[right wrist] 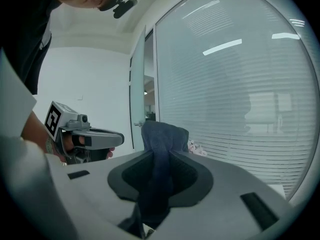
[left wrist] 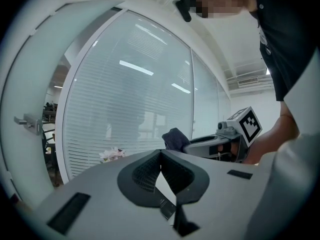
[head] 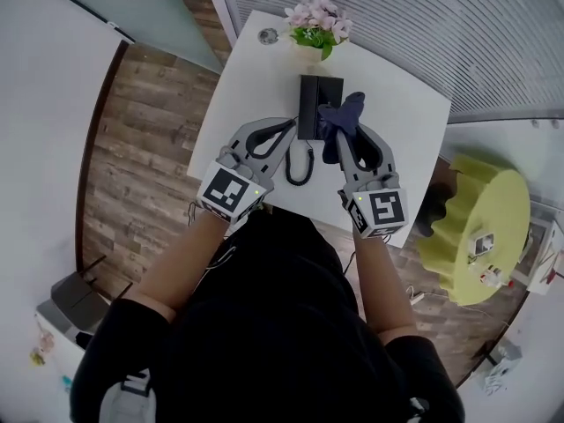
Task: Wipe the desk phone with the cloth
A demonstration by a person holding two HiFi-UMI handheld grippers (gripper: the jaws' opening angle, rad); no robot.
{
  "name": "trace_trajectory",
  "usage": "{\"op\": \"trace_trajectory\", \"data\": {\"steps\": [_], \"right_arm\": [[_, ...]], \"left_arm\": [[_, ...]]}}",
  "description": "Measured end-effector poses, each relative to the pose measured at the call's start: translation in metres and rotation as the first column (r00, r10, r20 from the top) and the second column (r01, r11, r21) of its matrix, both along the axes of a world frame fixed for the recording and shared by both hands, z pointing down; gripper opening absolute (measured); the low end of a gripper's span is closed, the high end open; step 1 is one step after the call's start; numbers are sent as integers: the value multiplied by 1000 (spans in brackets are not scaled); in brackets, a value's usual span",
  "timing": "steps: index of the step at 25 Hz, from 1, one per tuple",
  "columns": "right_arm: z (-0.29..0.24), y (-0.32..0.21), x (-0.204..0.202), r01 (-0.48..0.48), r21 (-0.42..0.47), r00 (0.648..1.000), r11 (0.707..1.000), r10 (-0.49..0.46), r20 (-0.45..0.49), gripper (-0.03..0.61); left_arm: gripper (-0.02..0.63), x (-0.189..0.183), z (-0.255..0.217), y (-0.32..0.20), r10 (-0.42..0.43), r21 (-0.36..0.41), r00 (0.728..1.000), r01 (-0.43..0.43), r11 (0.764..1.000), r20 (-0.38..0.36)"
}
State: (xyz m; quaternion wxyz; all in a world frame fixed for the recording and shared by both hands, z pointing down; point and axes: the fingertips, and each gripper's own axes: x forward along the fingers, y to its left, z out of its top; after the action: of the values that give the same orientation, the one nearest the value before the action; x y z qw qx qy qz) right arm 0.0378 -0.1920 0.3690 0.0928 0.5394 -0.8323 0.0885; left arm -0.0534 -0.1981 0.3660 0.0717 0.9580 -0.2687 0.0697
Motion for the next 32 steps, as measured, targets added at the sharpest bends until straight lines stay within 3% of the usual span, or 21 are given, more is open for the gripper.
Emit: {"op": "trace_trajectory", "data": {"steps": [8,21,32], "right_arm": [[51,-58,21,4,-58,999,998,-7,-46,97],[122,-128,25,70,-117,985,991,-88,-150,98],[181,-143,21,99,-187,957,977,-145,-250,98]], "left_arm": [[11,21,44,-48,-60,-42,998,62,997,33],[11,46,101,-101,-87,-97,994,93,991,64],[11,46,144,-116,-98,-146,989,114,983,111]]}}
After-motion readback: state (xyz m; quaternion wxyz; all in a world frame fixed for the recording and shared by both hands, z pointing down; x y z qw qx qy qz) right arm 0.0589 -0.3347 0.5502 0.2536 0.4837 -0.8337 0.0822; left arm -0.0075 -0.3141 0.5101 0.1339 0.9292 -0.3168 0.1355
